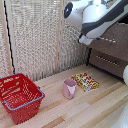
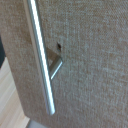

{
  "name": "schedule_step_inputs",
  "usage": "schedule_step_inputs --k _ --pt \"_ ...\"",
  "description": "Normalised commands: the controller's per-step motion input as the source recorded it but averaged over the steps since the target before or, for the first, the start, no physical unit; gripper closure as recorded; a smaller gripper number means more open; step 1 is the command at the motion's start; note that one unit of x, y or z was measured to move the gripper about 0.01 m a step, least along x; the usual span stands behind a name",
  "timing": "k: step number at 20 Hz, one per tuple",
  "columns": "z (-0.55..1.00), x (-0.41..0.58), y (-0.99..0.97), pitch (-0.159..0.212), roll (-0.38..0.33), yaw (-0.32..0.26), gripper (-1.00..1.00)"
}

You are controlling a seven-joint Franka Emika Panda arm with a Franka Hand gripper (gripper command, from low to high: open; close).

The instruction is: Transport the gripper mindfully toward the orange-red bowl and clasp it to elevate with ease. Ensure your robot's arm aligns efficiently with the top drawer's opening. Carefully slide the orange-red bowl into the designated spot with precision. After confirmation, withdraw the gripper gently. Close the drawer smoothly by transitioning the gripper to its handle.

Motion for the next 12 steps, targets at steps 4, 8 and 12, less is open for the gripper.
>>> schedule_step_inputs --k 4,8,12 --pt "-0.25 0.000 -0.04 0.101 -0.311 0.223 -1.00" --pt "-0.11 0.066 -0.21 0.029 -0.186 0.193 -1.00" --pt "0.11 0.032 -0.56 -0.065 0.000 0.150 -1.00"
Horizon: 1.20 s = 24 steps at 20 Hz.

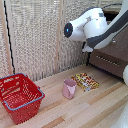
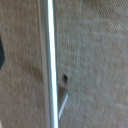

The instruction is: Transport the gripper mindfully toward the orange-red bowl and clasp it to elevate with ease. Ensure your robot's arm aligns efficiently with the top drawer's opening. Carefully slide the orange-red bowl into the designated spot with precision. After confirmation, withdraw the gripper gently. Close the drawer smoothly by transitioning the gripper to its handle.

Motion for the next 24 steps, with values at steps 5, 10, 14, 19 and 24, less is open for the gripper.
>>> schedule_step_inputs --k 5,10,14,19,24 --pt "0.08 0.062 -0.32 -0.042 0.000 0.039 -1.00" --pt "0.00 0.018 -0.02 -0.005 0.000 0.000 1.00" --pt "0.00 0.000 0.00 -0.029 0.000 -0.005 1.00" --pt "0.00 0.000 0.00 -0.037 0.004 -0.019 1.00" --pt "0.00 0.005 -0.01 -0.022 0.025 -0.024 1.00"
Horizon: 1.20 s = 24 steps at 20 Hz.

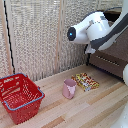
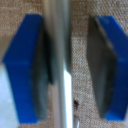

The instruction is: Transport the gripper mindfully toward the orange-red bowl and clasp it to elevate with ease. Ensure your robot's arm aligns efficiently with the top drawer's opening. Carefully slide the orange-red bowl into the designated spot with precision. After confirmation, withdraw the gripper gently. Close the drawer smoothly by transitioning the gripper to its handle.

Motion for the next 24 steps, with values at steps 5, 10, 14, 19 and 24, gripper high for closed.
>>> schedule_step_inputs --k 5,10,14,19,24 --pt "0.05 0.137 -0.13 0.008 0.068 -0.033 1.00" --pt "0.38 0.419 -0.34 0.056 0.069 -0.022 1.00" --pt "0.66 0.367 -0.43 0.072 0.069 -0.001 1.00" --pt "0.85 0.213 -0.53 0.083 0.051 0.000 1.00" --pt "0.52 0.111 -0.68 0.044 0.008 0.000 1.00"
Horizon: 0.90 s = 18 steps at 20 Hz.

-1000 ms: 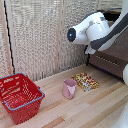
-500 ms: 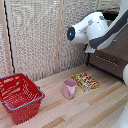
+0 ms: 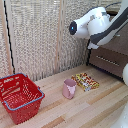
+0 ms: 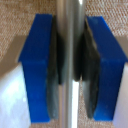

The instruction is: Transport the gripper mindfully toward the orange-red bowl and clasp it to elevate with ease. Ensure your robot's arm aligns efficiently with the top drawer's opening. Carefully slide the orange-red bowl into the designated spot with precision. After confirmation, withdraw the gripper gently. Close the drawer smoothly by transitioning the gripper to its handle.

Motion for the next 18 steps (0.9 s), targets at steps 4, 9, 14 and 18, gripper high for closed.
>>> schedule_step_inputs --k 4,9,14,18 --pt "0.19 0.044 -0.82 0.007 0.000 0.010 1.00" --pt "0.08 0.059 -0.87 0.000 0.000 0.025 1.00" --pt "0.14 0.000 -0.79 0.000 0.001 0.002 1.00" --pt "0.02 0.000 -0.25 -0.022 0.000 0.000 1.00"
